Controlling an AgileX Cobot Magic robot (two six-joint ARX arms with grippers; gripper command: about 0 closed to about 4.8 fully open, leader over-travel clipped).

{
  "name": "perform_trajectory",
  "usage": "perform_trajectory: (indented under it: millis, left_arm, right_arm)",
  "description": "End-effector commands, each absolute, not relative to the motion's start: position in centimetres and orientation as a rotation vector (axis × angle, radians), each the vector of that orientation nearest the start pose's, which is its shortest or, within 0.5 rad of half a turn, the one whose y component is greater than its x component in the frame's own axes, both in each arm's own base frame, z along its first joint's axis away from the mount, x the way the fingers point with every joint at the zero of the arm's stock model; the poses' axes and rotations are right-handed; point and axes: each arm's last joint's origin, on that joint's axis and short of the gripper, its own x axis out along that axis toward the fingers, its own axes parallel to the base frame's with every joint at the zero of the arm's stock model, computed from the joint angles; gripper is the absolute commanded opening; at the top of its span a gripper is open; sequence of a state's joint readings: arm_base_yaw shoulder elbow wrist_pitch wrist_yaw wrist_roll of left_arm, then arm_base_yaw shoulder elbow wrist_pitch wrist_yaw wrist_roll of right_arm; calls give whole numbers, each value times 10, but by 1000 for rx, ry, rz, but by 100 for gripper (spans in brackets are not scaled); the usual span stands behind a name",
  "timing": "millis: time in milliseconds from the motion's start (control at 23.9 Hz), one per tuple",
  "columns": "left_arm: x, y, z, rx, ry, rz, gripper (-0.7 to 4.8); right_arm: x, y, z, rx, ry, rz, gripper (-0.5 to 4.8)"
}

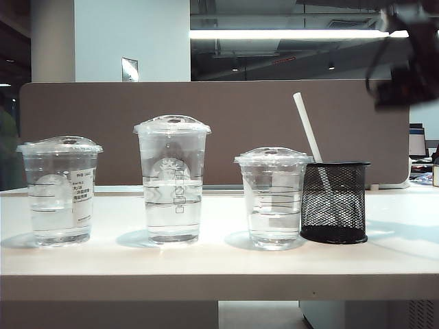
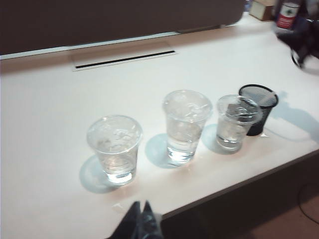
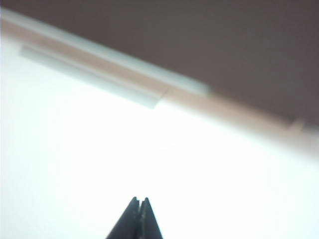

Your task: Pick up the straw and insert it into the small coffee cup.

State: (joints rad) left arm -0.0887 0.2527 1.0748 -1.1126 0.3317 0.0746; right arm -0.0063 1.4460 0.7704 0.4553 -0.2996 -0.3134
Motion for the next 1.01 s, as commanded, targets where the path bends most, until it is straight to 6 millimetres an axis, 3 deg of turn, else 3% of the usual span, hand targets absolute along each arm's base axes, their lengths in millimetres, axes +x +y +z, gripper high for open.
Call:
perform_trajectory:
  millis: [42, 209, 335, 419, 586, 712, 1005]
  left_arm:
    - [-22, -7, 364, 40, 261, -423, -4]
    - [-22, -7, 364, 41, 260, -412, -4]
    - [-19, -7, 363, 49, 252, -399, -4]
    - [-16, -7, 362, 50, 249, -387, -4]
    - [-11, -8, 358, 47, 251, -410, -4]
    - [-11, -9, 359, 44, 243, -433, -4]
    - [-12, -9, 359, 37, 247, -452, -4]
  right_arm:
    - [255, 11, 215, -258, 123, 326, 57]
    - [214, 21, 210, -265, 86, 367, 76]
    - [183, 35, 214, -267, 59, 474, 215]
    - [169, 46, 219, -285, 47, 539, 232]
    - [163, 64, 216, -349, 41, 651, 271]
    - [166, 78, 207, -374, 81, 689, 271]
    - [189, 93, 194, -380, 91, 694, 270]
